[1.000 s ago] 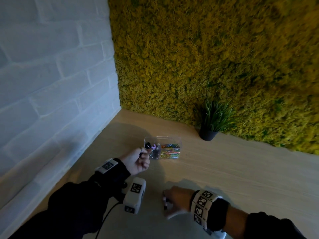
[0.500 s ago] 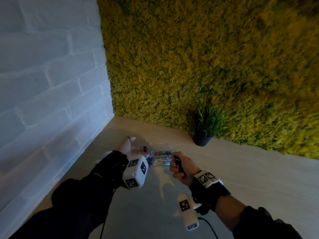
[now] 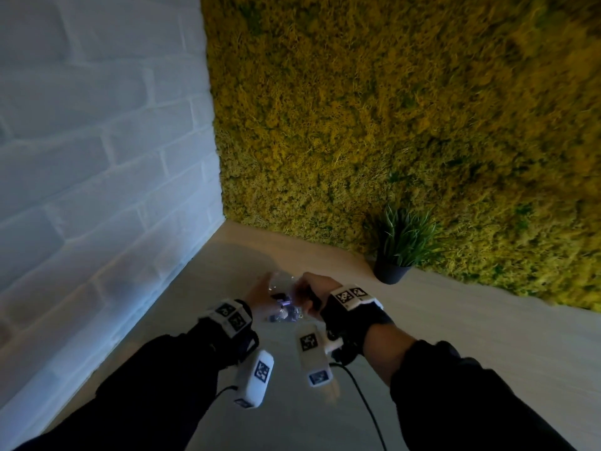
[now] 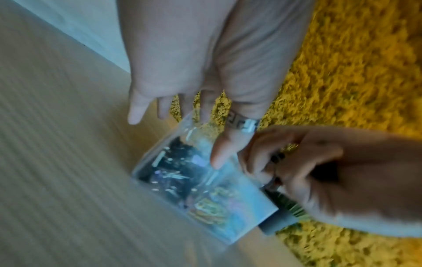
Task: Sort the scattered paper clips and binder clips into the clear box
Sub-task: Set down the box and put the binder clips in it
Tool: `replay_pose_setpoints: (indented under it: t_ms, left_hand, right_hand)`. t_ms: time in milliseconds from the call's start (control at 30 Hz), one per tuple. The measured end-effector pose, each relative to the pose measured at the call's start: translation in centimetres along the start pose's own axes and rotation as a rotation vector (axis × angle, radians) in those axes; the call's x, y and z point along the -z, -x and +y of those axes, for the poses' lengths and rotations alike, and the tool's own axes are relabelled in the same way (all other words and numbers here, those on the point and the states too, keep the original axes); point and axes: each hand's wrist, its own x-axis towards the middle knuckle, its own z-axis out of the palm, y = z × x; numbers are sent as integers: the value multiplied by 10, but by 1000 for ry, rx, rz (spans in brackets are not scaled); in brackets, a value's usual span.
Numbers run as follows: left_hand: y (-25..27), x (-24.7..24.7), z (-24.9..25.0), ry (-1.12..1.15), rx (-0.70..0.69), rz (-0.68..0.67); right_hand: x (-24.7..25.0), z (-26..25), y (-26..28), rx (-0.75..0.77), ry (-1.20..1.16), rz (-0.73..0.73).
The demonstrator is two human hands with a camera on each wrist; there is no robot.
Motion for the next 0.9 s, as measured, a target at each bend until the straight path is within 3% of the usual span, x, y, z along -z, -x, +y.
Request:
replay_pose_setpoints:
  t_ms: [267, 400, 500, 633, 700, 900]
  left_hand:
    - [-10, 3, -18, 94, 5, -22]
    - [-8, 4, -16, 94, -20, -54]
    - [-7, 5, -19, 84, 1, -37]
    - [-6, 6, -21, 40, 22, -15]
    - [-6, 6, -21, 27, 3, -21]
    - [4, 9, -24, 31, -53, -51]
  right_hand:
    - [-10, -12, 12, -133, -427, -125]
    - [-8, -19, 32, -108, -379, -237]
    - [-9, -17, 34, -41, -309, -240]
    - [-9, -16, 37, 35, -302, -184]
    - [-4, -18, 43, 149, -114, -120]
    - [0, -7, 31, 619, 420, 300]
